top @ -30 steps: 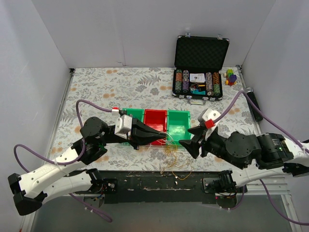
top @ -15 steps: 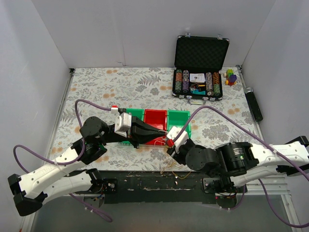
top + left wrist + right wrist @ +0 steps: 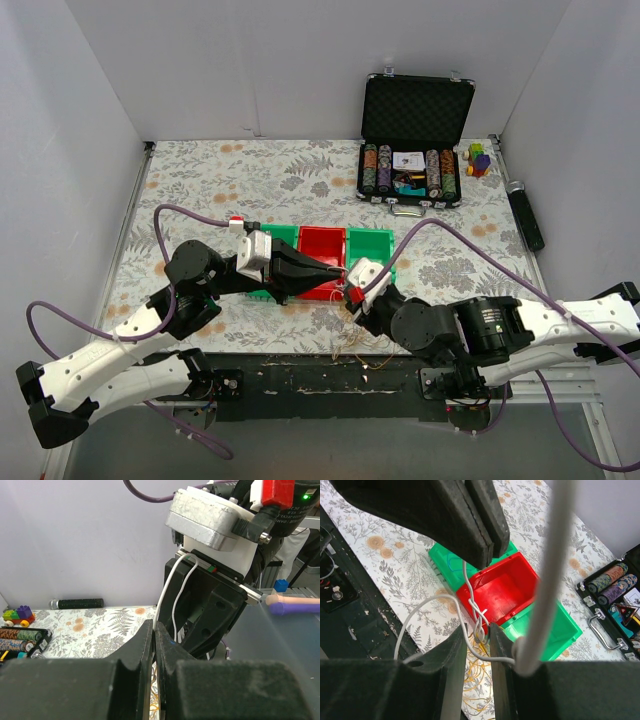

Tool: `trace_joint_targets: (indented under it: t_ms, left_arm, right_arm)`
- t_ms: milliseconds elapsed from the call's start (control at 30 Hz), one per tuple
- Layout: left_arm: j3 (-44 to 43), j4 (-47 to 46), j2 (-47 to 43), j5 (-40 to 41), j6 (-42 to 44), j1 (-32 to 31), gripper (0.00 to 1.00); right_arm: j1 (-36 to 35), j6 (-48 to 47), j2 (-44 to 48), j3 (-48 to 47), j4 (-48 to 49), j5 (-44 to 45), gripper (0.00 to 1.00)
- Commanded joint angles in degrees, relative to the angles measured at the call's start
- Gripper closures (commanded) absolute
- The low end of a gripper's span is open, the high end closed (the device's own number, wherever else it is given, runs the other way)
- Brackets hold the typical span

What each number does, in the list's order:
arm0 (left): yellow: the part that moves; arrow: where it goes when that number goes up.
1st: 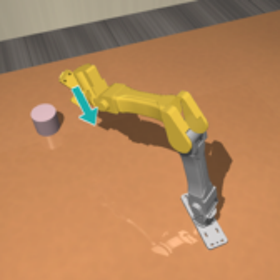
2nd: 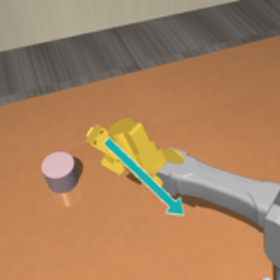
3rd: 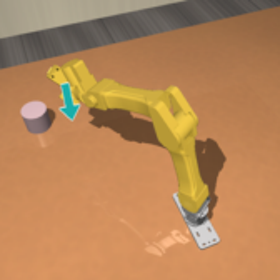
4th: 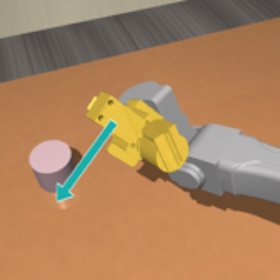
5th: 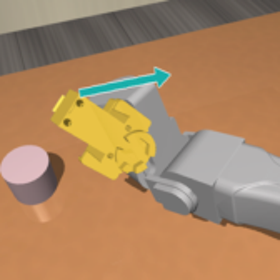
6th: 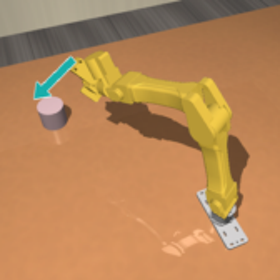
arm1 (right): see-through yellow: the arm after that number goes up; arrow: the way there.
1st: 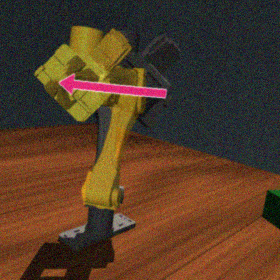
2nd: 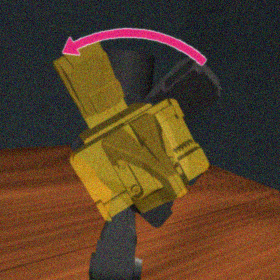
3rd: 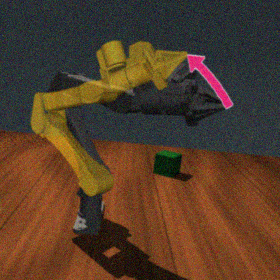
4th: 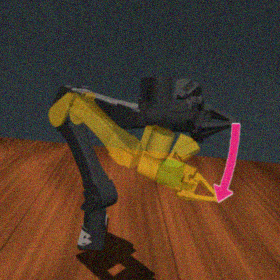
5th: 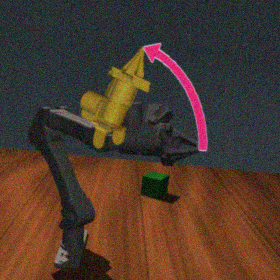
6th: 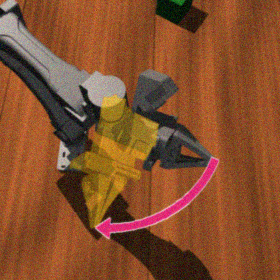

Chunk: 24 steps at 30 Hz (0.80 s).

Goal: Untangle the cables

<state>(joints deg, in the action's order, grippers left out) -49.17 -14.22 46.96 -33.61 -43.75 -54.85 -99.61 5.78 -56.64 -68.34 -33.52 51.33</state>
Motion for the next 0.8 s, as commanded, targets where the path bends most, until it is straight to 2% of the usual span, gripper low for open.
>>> trace_joint_targets:
  t_ms: [0, 233, 500, 633, 767]
  left_arm:
    - [-0.9, -1.0, -1.4, -0.1, -0.2, 0.4, 1.00]
    - [-0.9, -1.2, -1.3, -0.3, -0.9, 0.4, 1.00]
    - [-1.0, -1.8, -1.2, -0.2, -1.4, 0.5, 1.00]
    - [-1.0, -2.3, -0.9, 0.0, -2.1, 0.6, 1.00]
    - [-1.4, -2.2, -0.9, 0.2, -2.4, 0.7, 1.00]
  right_arm:
    - [-1.2, -0.9, 1.9, 0.7, 4.6, 2.5, 0.68]
    - [-1.5, -2.1, 1.4, 2.2, 6.0, 8.8, 0.76]
    - [-1.8, -8.7, 1.9, 6.4, 16.9, 10.5, 0.74]
    - [-3.2, -15.0, 1.7, 11.0, 29.2, 12.8, 0.66]
    - [-4.7, -22.8, -0.4, 14.4, 41.7, 15.9, 0.65]
